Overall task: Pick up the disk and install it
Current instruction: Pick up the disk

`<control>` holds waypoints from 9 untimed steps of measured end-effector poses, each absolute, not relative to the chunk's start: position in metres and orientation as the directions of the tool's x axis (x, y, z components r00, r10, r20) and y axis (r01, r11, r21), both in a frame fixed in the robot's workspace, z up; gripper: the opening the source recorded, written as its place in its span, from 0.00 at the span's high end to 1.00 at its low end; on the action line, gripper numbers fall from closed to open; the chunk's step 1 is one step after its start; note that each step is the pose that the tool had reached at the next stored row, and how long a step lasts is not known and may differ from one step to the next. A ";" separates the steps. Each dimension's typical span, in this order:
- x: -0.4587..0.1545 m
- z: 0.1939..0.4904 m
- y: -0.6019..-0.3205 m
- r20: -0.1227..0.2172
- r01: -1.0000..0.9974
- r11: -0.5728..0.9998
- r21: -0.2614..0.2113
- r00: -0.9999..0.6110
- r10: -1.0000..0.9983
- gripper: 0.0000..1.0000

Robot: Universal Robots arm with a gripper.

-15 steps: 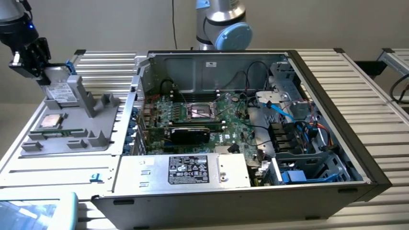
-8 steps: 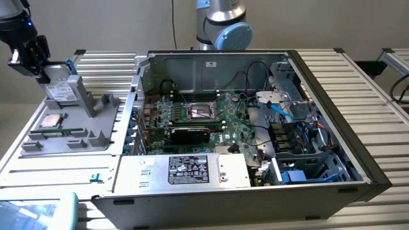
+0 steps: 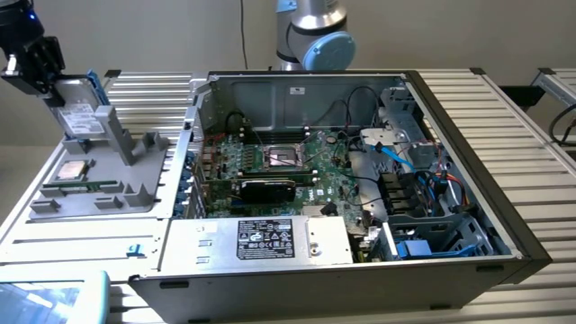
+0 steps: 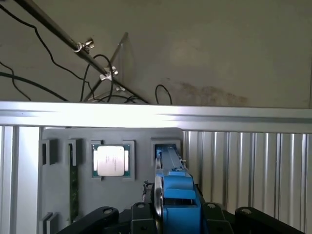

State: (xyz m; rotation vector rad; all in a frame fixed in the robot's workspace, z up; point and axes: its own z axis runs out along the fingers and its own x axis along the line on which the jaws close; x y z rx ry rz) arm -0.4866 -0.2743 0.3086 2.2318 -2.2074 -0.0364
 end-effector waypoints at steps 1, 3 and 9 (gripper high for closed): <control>-0.487 0.313 -0.274 -0.015 -1.000 -0.011 0.017 0.011 -1.000 0.63; -0.487 0.322 -0.274 -0.015 -1.000 -0.011 0.016 0.011 -1.000 0.63; -0.487 0.350 -0.274 -0.015 -1.000 -0.011 0.015 0.011 -1.000 0.63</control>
